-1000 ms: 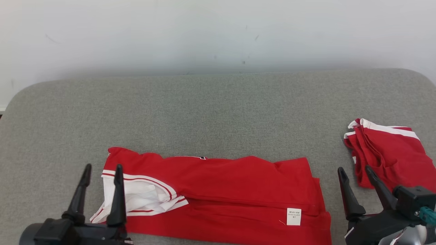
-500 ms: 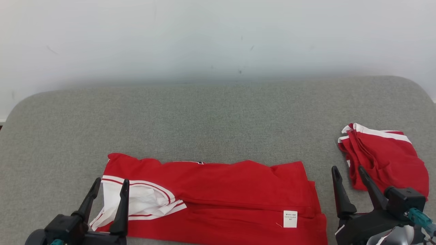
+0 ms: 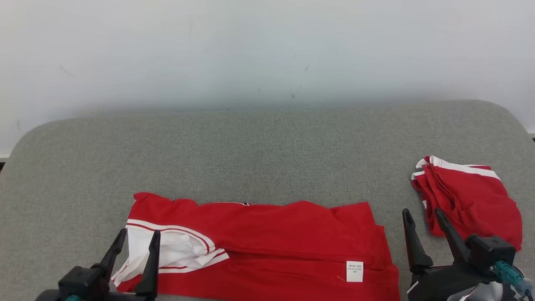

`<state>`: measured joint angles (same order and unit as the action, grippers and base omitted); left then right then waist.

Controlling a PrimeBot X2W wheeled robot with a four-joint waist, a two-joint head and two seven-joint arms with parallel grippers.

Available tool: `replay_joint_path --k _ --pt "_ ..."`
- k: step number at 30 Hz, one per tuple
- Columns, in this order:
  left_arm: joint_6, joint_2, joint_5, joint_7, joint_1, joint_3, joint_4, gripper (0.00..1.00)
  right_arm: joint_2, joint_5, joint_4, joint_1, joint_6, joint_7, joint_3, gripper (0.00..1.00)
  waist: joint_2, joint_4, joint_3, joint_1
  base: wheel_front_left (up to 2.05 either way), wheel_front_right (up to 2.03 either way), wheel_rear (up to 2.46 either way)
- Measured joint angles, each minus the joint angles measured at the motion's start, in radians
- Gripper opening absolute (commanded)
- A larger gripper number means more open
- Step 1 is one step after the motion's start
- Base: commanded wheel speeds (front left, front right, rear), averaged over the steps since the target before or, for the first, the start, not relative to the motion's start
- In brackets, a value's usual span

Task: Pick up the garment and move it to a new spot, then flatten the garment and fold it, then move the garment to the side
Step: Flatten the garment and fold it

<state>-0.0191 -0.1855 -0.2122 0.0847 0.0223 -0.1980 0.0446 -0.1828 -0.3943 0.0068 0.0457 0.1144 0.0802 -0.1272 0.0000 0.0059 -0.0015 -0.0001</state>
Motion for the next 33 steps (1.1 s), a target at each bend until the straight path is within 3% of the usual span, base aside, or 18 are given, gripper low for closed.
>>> replay_joint_path --k 10,21,33 --pt "0.0 -0.005 -0.001 -0.017 0.015 -0.001 -0.006 1.0 0.003 -0.005 0.036 0.001 -0.002 -0.015 -0.003 1.0 0.0 0.002 -0.004 0.0001 0.0 0.0 0.0" --pt "0.0 -0.003 -0.002 -0.033 0.016 -0.011 -0.021 1.0 0.029 -0.072 0.1 -0.013 0.001 -0.295 -0.032 1.0 0.0 0.008 0.002 0.0002 0.0 0.0 0.0" --pt "0.0 0.0 -0.003 -0.051 0.015 -0.024 -0.036 1.0 0.021 -0.03 0.118 -0.058 0.01 -0.545 -0.008 1.0 0.0 0.023 0.025 0.0001 0.0 0.0 0.0"
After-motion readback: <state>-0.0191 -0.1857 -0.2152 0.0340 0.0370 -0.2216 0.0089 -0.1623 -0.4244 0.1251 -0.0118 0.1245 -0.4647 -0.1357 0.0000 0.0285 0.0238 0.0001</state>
